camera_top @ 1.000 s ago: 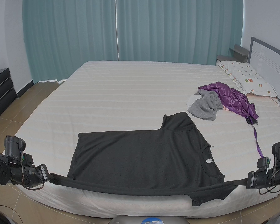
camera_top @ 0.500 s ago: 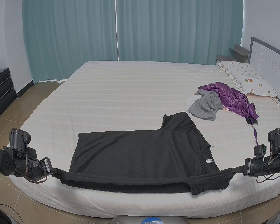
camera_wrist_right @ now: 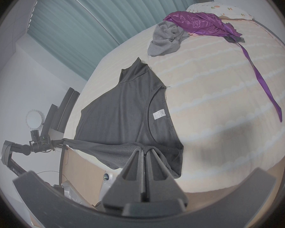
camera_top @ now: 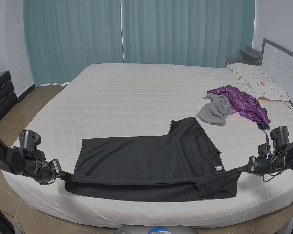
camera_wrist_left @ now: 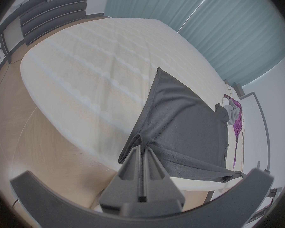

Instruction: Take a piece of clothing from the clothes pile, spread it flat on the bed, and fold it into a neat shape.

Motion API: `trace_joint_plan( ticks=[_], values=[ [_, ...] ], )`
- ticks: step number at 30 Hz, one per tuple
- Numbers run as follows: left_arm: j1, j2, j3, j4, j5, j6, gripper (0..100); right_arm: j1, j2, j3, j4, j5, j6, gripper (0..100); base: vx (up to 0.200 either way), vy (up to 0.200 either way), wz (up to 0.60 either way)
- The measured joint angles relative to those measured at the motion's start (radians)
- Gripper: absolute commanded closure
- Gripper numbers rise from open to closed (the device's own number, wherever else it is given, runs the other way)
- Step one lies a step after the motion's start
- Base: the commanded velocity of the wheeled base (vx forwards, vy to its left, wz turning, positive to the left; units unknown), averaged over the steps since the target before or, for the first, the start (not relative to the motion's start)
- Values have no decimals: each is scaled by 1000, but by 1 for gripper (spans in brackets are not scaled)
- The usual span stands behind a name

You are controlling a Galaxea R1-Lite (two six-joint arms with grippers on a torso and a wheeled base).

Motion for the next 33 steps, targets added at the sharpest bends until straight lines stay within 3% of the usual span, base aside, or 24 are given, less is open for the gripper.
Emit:
trace_joint_plan(
  ticks=[24,25,33],
  values=[
    [-33,259,-209,0,0,-69,100,44,260,-203,-9,-1,76,100,0,0,0],
    [-36,267,-217,0,1,-79,0,44,270,-209,-10,-1,81,0,0,0,0],
    [-45,294,-246,0,0,-99,0,45,303,-224,-18,13,114,0,0,0,0]
  ],
)
